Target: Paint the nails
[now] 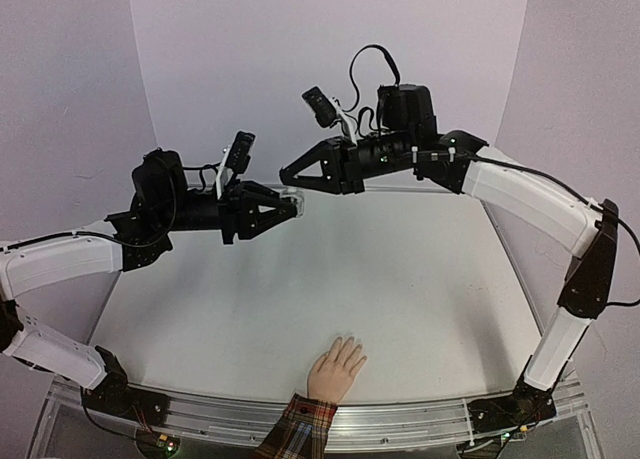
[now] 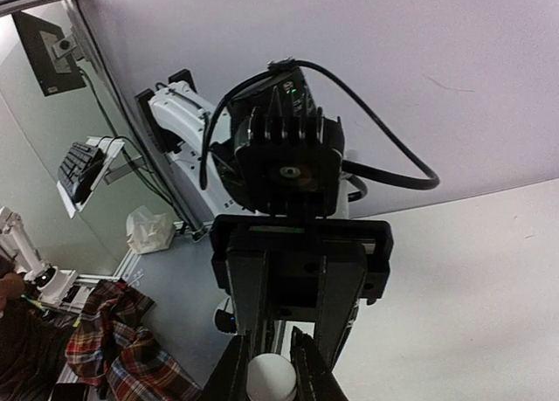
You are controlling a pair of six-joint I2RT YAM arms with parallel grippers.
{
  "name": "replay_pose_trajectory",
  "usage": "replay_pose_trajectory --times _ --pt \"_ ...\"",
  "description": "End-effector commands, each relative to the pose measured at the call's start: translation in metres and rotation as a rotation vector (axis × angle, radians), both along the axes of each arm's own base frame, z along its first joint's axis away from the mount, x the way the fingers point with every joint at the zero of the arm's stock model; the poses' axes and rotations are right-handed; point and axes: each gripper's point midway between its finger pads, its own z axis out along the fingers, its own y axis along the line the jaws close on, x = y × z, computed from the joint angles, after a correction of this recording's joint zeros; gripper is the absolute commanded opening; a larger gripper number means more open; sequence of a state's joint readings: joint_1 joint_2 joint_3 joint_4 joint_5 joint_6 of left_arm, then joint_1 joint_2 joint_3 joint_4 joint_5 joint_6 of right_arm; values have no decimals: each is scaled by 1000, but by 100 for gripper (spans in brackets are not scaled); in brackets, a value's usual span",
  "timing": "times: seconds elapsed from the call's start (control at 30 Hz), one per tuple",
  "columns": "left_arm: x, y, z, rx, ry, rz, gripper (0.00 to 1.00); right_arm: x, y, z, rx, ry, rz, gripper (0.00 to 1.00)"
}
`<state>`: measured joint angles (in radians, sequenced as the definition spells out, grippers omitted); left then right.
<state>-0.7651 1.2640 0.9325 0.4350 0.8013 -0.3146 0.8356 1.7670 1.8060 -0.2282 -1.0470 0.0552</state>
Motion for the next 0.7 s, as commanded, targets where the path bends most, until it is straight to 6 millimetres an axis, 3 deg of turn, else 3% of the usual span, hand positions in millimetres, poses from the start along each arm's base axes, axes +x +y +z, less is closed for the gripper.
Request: replay_pose_trajectory --times 0.0,0.1,0.17,0.27,0.3,0.4,0.57,0.67 --pt "53 20 47 -98 -88 361 0 12 11 -22 -62 26 -135 0" --pt "92 36 44 -71 -98 611 0 43 22 -49 -136 24 -347 0" --pt "121 47 36 -26 -118 782 0 71 26 -69 -198 6 -578 0" --pt "153 57 23 31 -133 965 0 117 8 -97 -292 -5 -1057 0" --pt "160 59 19 40 -133 1010 0 122 3 -101 -307 0 -1177 0" --pt "171 59 10 31 -125 1075 0 120 9 -99 -308 -30 -1356 0" --pt "168 49 -1 35 -94 1037 0 110 27 -72 -280 -80 -1354 2" --pt "155 45 -10 50 -64 964 0 103 16 -49 -251 -65 -1293 30"
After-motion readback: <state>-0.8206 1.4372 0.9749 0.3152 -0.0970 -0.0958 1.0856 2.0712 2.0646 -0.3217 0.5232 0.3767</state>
